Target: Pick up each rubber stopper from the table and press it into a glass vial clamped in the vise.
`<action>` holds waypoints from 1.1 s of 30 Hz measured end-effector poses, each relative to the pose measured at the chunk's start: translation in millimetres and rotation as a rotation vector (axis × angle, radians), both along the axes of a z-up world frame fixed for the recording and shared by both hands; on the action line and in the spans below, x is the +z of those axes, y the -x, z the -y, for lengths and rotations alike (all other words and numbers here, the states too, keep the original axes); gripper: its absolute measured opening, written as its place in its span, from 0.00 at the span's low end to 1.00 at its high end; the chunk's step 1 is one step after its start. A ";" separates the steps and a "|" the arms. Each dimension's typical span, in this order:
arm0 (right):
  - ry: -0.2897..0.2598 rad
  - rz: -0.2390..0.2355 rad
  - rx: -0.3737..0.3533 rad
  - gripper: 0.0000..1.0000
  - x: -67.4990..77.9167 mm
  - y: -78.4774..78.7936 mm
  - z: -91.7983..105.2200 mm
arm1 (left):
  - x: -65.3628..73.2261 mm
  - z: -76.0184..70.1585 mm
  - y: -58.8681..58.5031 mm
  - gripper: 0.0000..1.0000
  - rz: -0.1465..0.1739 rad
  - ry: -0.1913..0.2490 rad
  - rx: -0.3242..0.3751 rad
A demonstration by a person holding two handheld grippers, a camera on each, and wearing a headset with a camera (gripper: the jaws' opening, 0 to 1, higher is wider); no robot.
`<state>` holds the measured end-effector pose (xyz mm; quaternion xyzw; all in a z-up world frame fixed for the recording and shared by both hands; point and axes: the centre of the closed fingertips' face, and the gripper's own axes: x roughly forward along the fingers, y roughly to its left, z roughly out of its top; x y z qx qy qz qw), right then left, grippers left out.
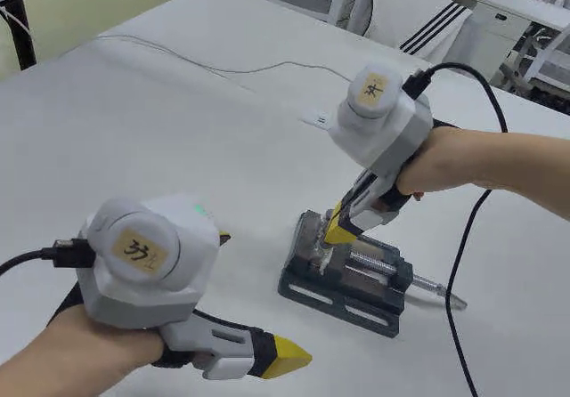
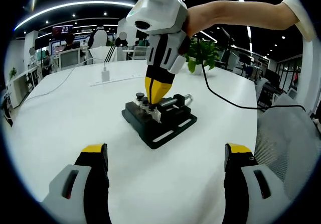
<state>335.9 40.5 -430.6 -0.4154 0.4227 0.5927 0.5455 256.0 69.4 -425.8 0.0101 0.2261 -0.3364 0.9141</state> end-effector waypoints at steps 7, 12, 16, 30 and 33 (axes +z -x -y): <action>-0.077 0.034 -0.026 0.00 0.8 0.1 0.0 | 4.1 6.5 0.7 0.96 0.007 -0.007 -0.008; -0.132 0.058 0.007 0.00 1.6 1.7 -0.4 | 5.4 6.9 0.4 0.96 0.008 -0.008 -0.003; -0.164 0.060 0.002 0.00 1.9 1.6 -0.1 | 5.5 7.0 0.6 0.96 0.007 -0.008 0.003; -0.221 0.098 0.021 0.00 2.5 5.5 0.8 | 2.5 0.1 -1.1 0.96 0.002 -0.026 -0.004; -0.256 0.104 -0.007 0.07 4.1 10.8 3.9 | 3.0 -0.8 -2.5 0.97 0.006 -0.035 -0.007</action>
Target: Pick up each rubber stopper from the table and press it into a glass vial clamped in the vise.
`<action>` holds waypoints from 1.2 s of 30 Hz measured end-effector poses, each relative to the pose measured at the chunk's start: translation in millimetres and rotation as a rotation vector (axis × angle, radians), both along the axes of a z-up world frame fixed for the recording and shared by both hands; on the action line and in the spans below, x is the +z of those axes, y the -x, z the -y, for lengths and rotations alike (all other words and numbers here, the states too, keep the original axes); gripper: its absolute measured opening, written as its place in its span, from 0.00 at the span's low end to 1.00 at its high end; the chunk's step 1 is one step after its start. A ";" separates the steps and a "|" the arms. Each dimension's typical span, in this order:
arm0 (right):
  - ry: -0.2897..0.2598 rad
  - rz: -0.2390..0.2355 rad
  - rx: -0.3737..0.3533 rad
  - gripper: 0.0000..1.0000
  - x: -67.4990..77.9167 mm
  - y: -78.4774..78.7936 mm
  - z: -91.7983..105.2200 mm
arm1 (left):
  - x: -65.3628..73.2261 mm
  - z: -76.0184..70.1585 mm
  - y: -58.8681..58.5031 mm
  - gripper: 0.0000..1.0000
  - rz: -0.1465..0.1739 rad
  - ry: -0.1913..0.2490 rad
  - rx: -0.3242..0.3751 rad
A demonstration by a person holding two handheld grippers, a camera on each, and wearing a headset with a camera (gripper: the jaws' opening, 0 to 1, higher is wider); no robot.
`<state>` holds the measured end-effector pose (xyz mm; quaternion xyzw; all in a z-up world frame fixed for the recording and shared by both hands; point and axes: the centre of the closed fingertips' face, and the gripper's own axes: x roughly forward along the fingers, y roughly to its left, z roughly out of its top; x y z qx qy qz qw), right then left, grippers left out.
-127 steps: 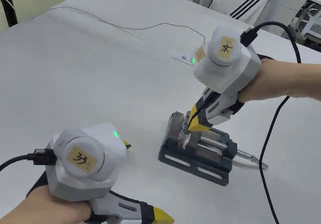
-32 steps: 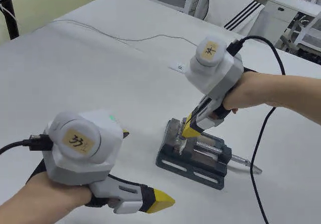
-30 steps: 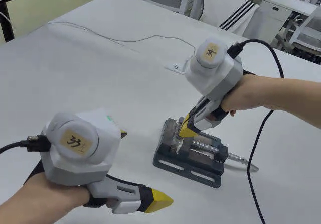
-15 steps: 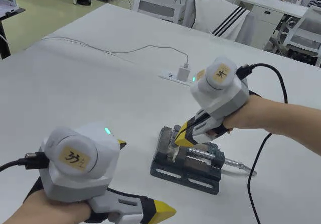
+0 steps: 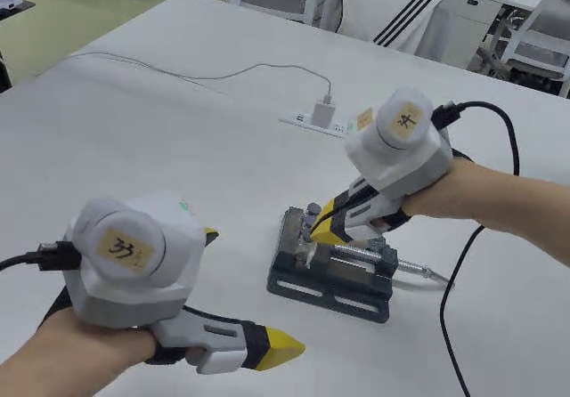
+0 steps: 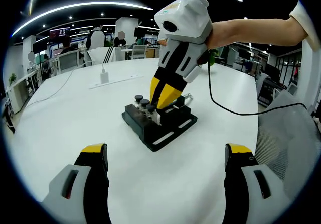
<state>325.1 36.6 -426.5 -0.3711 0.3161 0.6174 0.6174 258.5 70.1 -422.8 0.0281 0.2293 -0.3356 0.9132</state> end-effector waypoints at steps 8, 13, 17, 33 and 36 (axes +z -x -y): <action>-0.177 -0.010 -0.176 0.36 14.6 12.0 26.0 | 1.1 -3.4 -3.2 0.98 0.007 -0.002 0.005; -0.257 -0.037 -0.294 0.51 12.4 22.4 55.2 | 2.2 -5.4 -1.4 0.99 0.015 0.004 0.007; -0.272 -0.041 -0.350 0.68 8.3 31.8 81.0 | 4.0 -8.2 -0.8 0.99 0.036 -0.001 -0.001; -0.311 -0.033 -0.516 0.99 1.1 45.8 134.6 | 3.3 -18.3 2.8 0.99 0.029 -0.010 0.009; -0.325 -0.044 -0.533 0.99 -1.4 48.7 135.9 | 0.9 -17.7 4.7 0.99 0.019 -0.019 0.000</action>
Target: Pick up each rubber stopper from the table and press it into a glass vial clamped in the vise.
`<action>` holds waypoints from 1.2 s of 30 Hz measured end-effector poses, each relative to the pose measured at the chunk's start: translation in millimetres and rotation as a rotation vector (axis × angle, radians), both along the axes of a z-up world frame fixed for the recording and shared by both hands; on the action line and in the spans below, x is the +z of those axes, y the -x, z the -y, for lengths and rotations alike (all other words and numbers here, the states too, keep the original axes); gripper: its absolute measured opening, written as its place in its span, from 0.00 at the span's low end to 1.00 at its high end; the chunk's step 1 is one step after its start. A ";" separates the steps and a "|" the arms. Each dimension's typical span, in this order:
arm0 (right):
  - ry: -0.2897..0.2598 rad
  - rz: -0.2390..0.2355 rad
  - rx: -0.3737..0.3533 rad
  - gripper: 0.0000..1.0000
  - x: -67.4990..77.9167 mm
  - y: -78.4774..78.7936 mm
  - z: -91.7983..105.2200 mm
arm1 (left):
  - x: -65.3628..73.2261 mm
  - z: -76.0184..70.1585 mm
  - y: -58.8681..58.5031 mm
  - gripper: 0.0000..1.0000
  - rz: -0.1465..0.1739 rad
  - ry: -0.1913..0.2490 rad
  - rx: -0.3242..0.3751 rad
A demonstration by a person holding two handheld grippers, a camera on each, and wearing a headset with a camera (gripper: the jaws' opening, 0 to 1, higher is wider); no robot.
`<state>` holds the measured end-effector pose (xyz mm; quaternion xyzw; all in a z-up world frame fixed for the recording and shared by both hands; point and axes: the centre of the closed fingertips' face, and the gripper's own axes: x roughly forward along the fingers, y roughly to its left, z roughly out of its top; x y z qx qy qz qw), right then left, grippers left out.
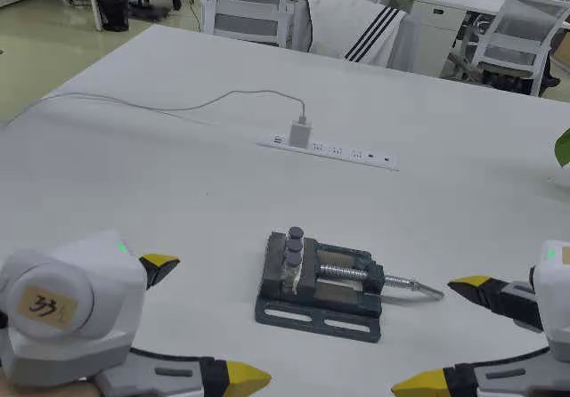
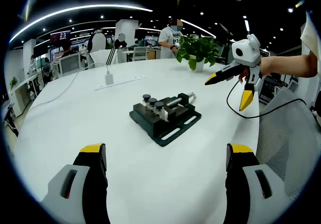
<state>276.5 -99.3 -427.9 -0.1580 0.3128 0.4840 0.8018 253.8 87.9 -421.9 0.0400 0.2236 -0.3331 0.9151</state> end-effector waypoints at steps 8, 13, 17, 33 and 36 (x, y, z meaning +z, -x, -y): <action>-0.047 -0.014 -0.071 0.99 -1.5 4.7 3.3 | -4.7 2.1 6.7 0.99 -0.017 -0.021 -0.022; -0.061 -0.032 -0.106 0.99 -8.7 14.9 11.1 | -11.1 -1.4 5.3 0.99 -0.050 -0.009 -0.014; -0.098 -0.043 -0.143 0.99 -9.0 16.6 13.3 | -14.6 -1.5 3.5 0.99 -0.061 -0.016 -0.018; -0.089 -0.055 -0.145 0.99 -19.6 16.4 8.5 | -15.9 2.3 -7.5 0.99 -0.070 0.023 0.012; -0.090 -0.059 -0.143 0.99 -21.4 18.2 7.5 | -15.3 1.6 -9.0 0.99 -0.066 0.022 0.016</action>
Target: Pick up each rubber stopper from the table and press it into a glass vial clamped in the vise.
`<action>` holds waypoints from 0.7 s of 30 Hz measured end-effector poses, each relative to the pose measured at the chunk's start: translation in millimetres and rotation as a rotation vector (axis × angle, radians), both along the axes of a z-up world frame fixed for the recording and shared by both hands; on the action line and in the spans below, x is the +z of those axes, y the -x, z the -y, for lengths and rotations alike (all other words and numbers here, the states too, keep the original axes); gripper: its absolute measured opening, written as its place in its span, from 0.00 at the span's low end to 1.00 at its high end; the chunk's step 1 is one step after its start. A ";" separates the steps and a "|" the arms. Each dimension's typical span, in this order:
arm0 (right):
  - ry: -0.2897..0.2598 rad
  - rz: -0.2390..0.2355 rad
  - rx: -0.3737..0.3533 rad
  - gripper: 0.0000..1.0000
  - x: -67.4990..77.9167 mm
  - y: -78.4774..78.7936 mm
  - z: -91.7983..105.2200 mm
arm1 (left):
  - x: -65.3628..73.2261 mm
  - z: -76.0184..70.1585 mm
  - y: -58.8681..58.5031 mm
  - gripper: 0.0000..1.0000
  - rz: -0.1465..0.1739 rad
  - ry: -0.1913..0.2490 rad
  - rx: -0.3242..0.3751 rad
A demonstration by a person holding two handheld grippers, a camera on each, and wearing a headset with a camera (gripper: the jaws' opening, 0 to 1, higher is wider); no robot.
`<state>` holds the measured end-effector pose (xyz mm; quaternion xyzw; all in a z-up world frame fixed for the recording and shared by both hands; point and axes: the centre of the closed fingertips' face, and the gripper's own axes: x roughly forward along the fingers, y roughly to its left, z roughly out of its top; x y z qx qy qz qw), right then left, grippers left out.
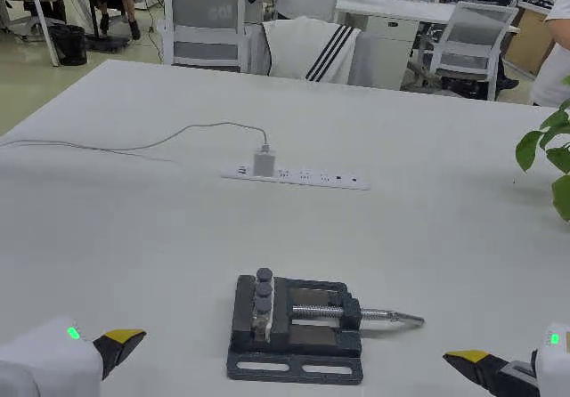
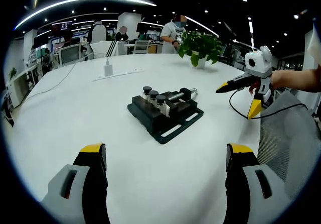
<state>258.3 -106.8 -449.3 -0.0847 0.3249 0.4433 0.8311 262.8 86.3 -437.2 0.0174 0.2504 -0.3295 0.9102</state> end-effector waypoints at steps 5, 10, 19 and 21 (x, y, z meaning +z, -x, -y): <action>-0.004 0.000 -0.020 0.99 -3.9 0.1 -0.1 | -3.7 -1.5 1.2 0.99 -0.006 -0.011 -0.003; -0.016 0.000 -0.036 0.99 -7.0 -0.2 0.4 | -5.5 -2.2 3.5 0.99 -0.012 -0.022 -0.013; -0.004 -0.010 -0.040 0.99 -12.8 2.0 2.2 | -3.9 -3.8 -2.2 0.99 -0.005 -0.022 -0.010; -0.004 -0.008 -0.043 0.99 -12.2 1.6 2.8 | -3.7 -3.8 -2.9 0.99 -0.001 -0.025 -0.012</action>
